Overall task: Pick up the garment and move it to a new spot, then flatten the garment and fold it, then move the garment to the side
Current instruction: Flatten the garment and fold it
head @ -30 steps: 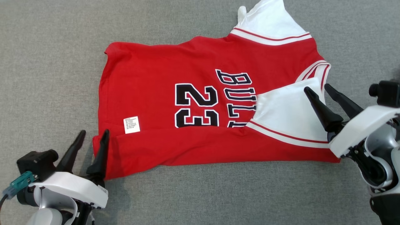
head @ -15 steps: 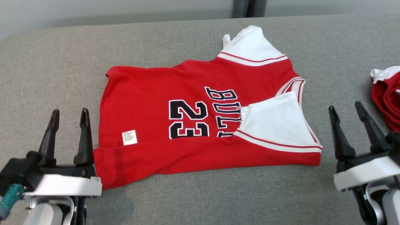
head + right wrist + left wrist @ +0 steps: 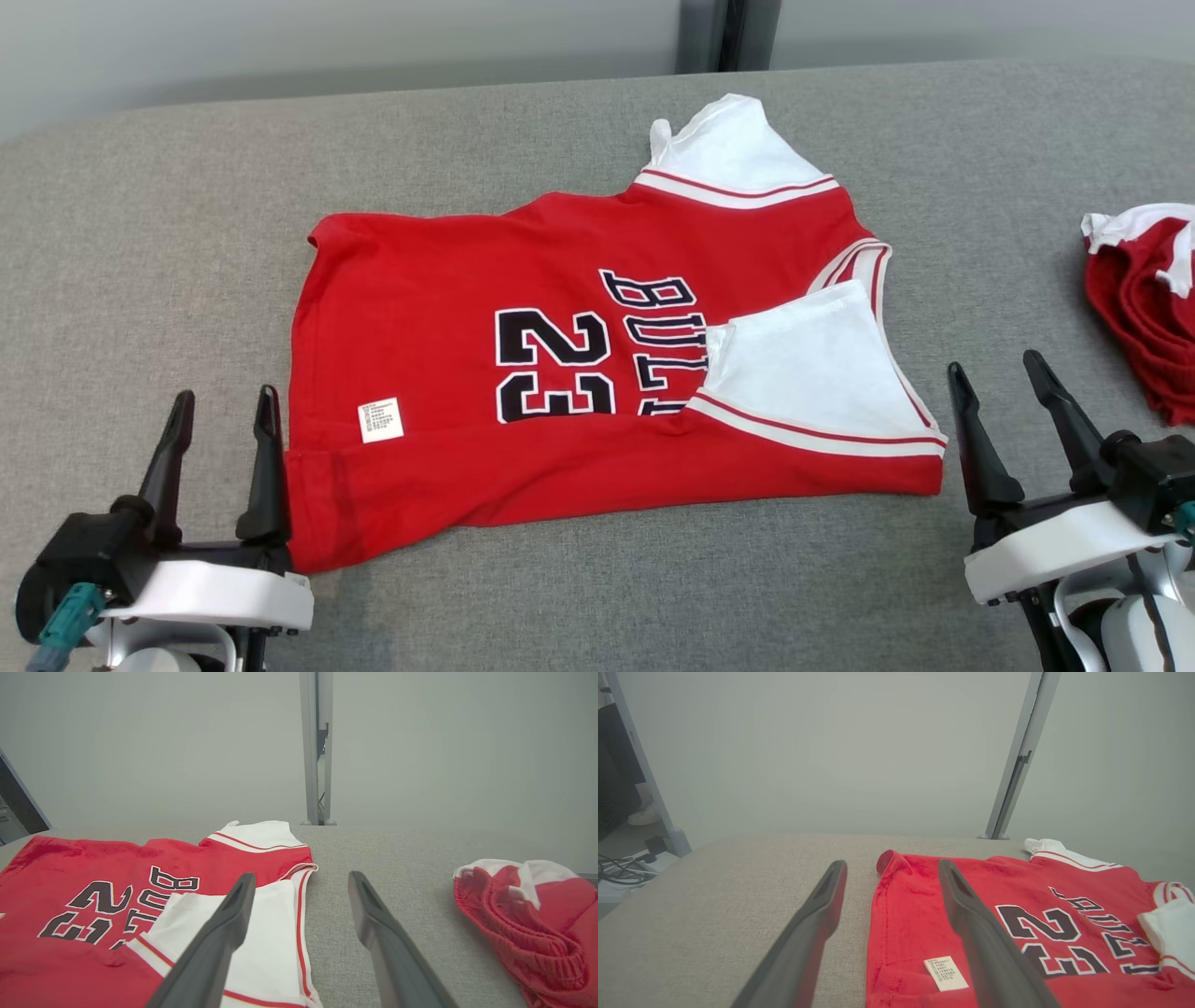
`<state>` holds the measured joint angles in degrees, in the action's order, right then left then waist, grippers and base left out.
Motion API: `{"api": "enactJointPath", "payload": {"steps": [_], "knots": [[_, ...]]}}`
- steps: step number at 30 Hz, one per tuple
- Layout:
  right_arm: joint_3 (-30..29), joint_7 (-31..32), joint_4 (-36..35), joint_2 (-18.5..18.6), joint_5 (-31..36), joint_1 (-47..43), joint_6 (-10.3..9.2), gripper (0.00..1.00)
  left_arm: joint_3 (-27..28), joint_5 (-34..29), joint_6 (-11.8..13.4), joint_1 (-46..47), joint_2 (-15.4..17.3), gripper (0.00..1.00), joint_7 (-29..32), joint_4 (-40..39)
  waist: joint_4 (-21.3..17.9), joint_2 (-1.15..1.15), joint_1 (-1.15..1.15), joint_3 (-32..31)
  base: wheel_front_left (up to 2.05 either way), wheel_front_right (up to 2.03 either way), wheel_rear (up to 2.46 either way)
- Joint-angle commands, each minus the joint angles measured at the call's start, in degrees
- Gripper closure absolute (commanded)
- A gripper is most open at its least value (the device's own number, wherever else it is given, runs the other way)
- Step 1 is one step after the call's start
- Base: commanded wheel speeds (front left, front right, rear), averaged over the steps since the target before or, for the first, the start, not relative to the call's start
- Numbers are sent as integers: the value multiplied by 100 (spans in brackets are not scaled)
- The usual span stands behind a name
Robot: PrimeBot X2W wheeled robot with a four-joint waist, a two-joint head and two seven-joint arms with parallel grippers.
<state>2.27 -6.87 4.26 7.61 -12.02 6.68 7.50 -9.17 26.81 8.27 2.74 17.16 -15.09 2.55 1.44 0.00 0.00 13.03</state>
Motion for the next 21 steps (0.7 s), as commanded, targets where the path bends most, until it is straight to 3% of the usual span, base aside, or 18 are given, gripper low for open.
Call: {"api": "enactJointPath", "payload": {"steps": [1,8,13,19,20,21], "knots": [[-12,44,82,26,41,54,-3,0,-25,-4,-36,54,-1,0,2,91,23,0,0,45,0,0,0],[26,101,761,-50,5,128,-3,0,-216,237,-228,102,-244,0,63,913,109,0,0,355,0,0,0],[99,-40,1351,-82,-44,282,-3,0,-246,550,-551,288,-478,0,65,1971,117,0,0,539,0,0,0],[276,168,1909,-160,-172,432,-3,0,-339,939,-978,450,-604,0,530,2823,86,0,0,594,0,0,0],[321,226,1977,-168,-199,449,-3,1,-376,1003,-1051,480,-614,8,650,2942,83,0,0,594,0,0,0],[350,224,2018,-171,-235,469,-2,48,-406,1058,-1117,514,-627,100,775,3036,82,0,0,594,0,0,0]]}}
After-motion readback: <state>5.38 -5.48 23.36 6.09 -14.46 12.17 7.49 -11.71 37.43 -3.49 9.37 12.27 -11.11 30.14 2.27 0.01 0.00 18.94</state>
